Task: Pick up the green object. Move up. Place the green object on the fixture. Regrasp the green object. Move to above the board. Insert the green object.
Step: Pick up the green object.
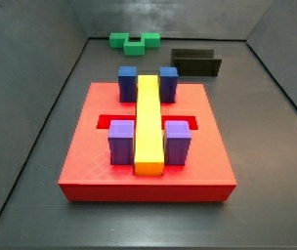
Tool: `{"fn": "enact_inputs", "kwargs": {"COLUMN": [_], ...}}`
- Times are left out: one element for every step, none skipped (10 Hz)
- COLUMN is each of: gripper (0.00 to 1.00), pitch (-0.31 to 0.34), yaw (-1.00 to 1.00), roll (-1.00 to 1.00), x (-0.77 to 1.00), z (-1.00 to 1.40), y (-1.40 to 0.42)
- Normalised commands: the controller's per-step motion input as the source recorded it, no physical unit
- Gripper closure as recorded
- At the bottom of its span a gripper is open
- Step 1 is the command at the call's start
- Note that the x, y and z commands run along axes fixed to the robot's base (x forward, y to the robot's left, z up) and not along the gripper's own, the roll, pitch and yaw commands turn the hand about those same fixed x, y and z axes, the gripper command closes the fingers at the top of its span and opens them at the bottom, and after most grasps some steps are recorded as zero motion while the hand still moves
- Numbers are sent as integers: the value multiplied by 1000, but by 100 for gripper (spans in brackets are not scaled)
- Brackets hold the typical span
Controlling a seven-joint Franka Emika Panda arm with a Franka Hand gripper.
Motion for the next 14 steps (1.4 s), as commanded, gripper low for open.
{"fn": "enact_inputs", "kwargs": {"gripper": [0,0,0,0,0,0,0,0,0,0,0,0,0,0], "pitch": [0,0,0,0,0,0,-37,-80,-87,-61,-59,-36,-6,0], "yaw": [0,0,0,0,0,0,0,-49,-43,-37,-46,-40,0,0], "roll": [0,0,0,0,0,0,94,90,59,89,124,167,151,117], "x": [0,0,0,0,0,0,0,0,-91,-54,-71,0,0,0], "z": [-57,-66,-69,-71,-43,-71,-357,-549,-591,-580,-540,-374,-209,-143], "y": [0,0,0,0,0,3,0,43,266,317,289,146,0,0]}}
